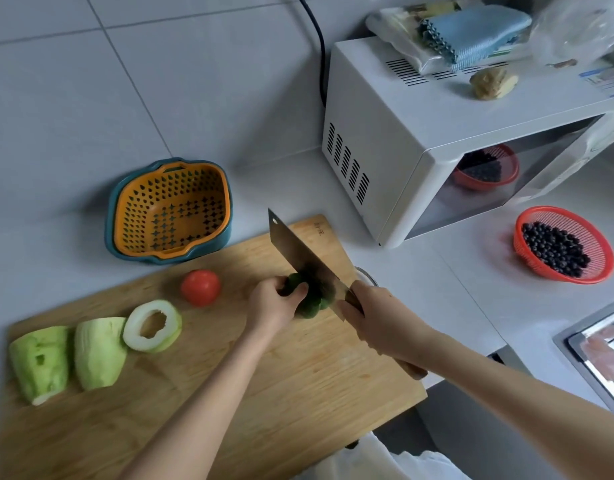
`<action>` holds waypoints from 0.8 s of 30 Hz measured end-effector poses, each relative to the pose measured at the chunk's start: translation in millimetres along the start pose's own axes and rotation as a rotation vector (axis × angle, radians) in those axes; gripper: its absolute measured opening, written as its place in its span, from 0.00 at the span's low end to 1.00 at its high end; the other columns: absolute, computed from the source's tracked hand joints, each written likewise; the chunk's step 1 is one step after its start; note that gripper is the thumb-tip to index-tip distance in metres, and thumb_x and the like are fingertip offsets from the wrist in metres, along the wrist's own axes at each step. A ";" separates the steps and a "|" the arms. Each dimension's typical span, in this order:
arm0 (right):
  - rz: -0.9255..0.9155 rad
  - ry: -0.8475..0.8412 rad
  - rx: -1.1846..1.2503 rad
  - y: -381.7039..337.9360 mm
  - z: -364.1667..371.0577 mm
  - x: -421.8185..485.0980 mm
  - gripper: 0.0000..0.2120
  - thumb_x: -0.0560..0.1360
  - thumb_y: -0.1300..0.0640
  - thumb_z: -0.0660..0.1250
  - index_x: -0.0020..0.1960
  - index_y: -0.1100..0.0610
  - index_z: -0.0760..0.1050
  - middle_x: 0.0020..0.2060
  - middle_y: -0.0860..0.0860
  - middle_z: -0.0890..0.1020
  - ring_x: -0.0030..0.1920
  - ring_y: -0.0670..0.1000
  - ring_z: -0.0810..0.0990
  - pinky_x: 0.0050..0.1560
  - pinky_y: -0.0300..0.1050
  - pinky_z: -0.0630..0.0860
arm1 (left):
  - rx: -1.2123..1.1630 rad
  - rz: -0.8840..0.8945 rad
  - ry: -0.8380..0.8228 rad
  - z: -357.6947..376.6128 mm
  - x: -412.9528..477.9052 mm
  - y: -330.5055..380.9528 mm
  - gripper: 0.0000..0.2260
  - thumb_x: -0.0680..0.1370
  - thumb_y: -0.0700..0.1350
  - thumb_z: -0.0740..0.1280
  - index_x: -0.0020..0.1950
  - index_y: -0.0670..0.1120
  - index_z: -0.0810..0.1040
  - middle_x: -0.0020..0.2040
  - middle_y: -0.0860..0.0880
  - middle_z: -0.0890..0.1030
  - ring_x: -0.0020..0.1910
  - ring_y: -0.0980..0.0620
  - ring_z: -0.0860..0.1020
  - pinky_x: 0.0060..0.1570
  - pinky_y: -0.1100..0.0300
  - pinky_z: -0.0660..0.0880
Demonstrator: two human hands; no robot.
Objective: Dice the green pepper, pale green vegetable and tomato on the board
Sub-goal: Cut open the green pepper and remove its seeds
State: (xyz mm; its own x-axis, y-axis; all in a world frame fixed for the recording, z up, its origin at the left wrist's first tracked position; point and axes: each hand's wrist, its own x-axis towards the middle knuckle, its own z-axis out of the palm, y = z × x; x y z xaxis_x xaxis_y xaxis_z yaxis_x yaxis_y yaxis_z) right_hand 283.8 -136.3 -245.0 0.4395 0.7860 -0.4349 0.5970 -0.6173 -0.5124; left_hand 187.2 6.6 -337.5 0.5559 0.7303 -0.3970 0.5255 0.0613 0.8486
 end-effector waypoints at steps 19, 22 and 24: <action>0.084 0.052 0.065 18.2 62.9 41.5 0.09 0.81 0.50 0.54 0.49 0.56 0.65 0.36 0.49 0.74 0.34 0.49 0.73 0.33 0.42 0.69 | -0.199 -0.129 -0.076 -16.2 -8.7 1.4 0.15 0.75 0.43 0.70 0.61 0.44 0.76 0.50 0.50 0.80 0.49 0.54 0.80 0.44 0.57 0.81; 0.066 0.074 0.074 23.3 63.9 43.6 0.10 0.81 0.50 0.55 0.47 0.56 0.64 0.35 0.49 0.73 0.32 0.47 0.70 0.29 0.40 0.65 | -0.256 -0.205 -0.070 -28.5 -17.1 -5.6 0.16 0.76 0.39 0.68 0.64 0.43 0.73 0.51 0.48 0.79 0.48 0.52 0.80 0.46 0.53 0.81; 0.046 0.094 0.062 21.7 66.9 42.9 0.10 0.81 0.50 0.55 0.46 0.56 0.63 0.32 0.47 0.70 0.31 0.47 0.69 0.31 0.42 0.65 | -0.315 -0.296 -0.082 -35.9 -23.2 -11.8 0.17 0.76 0.37 0.66 0.65 0.43 0.71 0.54 0.43 0.78 0.50 0.48 0.81 0.47 0.52 0.80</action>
State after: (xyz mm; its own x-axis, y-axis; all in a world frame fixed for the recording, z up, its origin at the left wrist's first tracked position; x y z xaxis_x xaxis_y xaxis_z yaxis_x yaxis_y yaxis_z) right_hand 270.7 -118.3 -324.3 0.5284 0.7548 -0.3886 0.5335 -0.6513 -0.5397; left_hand 145.0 13.4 -325.7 0.4670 0.5940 -0.6551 0.4552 0.4736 0.7540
